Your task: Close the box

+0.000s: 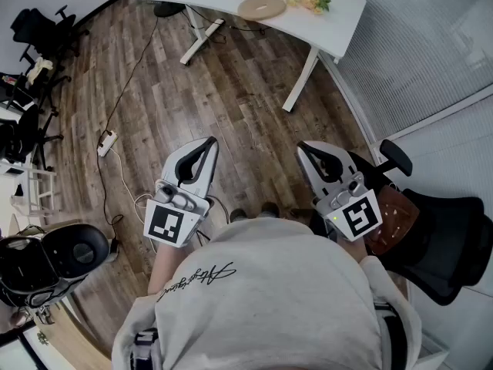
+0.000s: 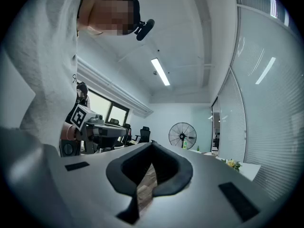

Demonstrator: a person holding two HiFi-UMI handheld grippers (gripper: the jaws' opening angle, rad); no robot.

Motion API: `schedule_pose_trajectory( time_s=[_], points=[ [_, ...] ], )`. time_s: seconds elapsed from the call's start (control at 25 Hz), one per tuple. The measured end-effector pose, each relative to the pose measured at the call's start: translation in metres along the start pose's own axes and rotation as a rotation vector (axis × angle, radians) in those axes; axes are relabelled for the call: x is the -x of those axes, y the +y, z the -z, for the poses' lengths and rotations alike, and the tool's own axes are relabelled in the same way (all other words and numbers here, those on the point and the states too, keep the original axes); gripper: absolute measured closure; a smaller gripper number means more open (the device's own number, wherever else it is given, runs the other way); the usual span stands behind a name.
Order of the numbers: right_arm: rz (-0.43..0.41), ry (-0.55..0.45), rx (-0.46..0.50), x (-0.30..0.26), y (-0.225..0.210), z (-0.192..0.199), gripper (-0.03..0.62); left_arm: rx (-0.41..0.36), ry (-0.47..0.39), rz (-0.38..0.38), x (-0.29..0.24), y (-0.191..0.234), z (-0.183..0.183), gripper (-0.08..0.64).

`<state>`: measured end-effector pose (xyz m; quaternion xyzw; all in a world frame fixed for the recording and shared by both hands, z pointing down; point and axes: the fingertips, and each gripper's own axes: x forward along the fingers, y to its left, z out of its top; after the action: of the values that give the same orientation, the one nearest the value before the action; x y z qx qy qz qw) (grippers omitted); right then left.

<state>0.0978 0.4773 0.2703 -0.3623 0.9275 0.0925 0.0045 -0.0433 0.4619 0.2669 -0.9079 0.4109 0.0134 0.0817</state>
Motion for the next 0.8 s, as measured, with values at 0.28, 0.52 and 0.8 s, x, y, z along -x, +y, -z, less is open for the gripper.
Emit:
schedule_pose_trajectory(
  time_s=[0.28,0.52,0.8],
  points=[
    [-0.004,0.007,0.010,-0.003,-0.002,0.001,0.591,0.005,0.006,-0.010,-0.001,0.003,0.005,0.560],
    [-0.013,0.014,0.020,-0.008,-0.004,0.000,0.591,-0.022,-0.007,0.003,-0.003,0.006,0.000,0.560],
    [-0.009,0.020,0.020,-0.014,-0.005,0.002,0.591,-0.032,0.000,-0.006,-0.001,0.010,0.001,0.559]
  ],
)
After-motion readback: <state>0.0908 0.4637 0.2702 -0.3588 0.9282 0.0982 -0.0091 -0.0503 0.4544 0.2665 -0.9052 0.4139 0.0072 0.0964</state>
